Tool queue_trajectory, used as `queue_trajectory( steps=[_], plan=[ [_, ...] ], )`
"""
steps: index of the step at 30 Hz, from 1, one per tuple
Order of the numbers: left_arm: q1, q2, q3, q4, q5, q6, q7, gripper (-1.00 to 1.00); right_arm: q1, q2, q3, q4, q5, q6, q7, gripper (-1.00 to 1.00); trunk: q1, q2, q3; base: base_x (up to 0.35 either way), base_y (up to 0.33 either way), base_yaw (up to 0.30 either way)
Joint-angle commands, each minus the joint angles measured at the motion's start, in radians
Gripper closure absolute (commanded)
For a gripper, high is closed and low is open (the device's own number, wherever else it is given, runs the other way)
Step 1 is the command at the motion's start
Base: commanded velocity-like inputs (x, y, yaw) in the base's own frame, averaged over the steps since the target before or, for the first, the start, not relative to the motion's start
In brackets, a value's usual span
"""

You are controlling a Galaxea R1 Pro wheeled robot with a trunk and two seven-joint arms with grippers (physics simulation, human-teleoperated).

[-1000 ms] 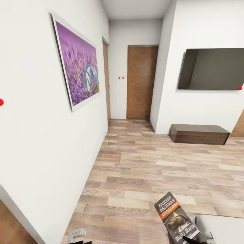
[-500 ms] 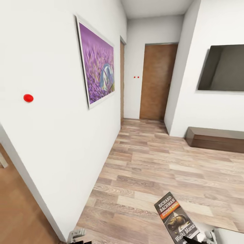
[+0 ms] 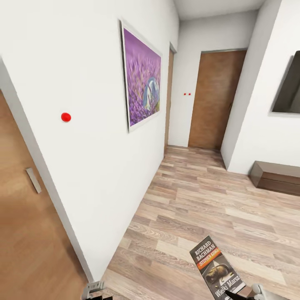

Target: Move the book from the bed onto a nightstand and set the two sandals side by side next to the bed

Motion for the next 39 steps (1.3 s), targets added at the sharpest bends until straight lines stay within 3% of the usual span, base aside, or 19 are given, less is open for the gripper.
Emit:
queue_trajectory(
  steps=[1,8,17,34,36,39],
  plan=[
    [-0.001,0.0,-0.008,0.001,0.007,-0.002,-0.003,-1.0,-0.001,-0.001,0.005,0.0,-0.011,0.006,0.002,1.0,0.0,-0.002,-0.002,0.0,0.0,0.28],
    [-0.001,0.0,-0.007,0.001,0.007,-0.002,-0.004,-1.0,-0.001,-0.001,0.007,-0.001,-0.011,0.006,0.002,1.0,0.0,-0.002,-0.005,0.119,0.0,0.229],
    [-0.001,0.0,-0.009,0.001,0.007,-0.002,-0.004,-1.0,0.0,-0.001,0.007,0.0,-0.011,0.006,0.002,1.0,0.0,-0.002,-0.005,0.264,0.0,0.016],
    [-0.001,0.0,-0.009,0.001,0.006,-0.002,-0.004,-1.0,-0.001,-0.001,0.007,-0.001,-0.011,0.006,0.003,1.0,0.0,-0.002,-0.005,0.105,0.0,0.0],
    [-0.001,-0.001,-0.01,0.001,-0.004,-0.001,-0.003,-1.0,-0.001,-0.001,0.007,-0.001,-0.011,0.006,0.003,1.0,0.0,-0.002,-0.005,0.118,0.0,0.0],
    [-0.001,-0.002,-0.013,0.001,-0.052,-0.001,-0.002,-1.0,-0.001,-0.001,0.007,-0.001,-0.011,0.006,0.003,1.0,0.0,-0.002,-0.005,0.092,0.0,0.0]
  ],
)
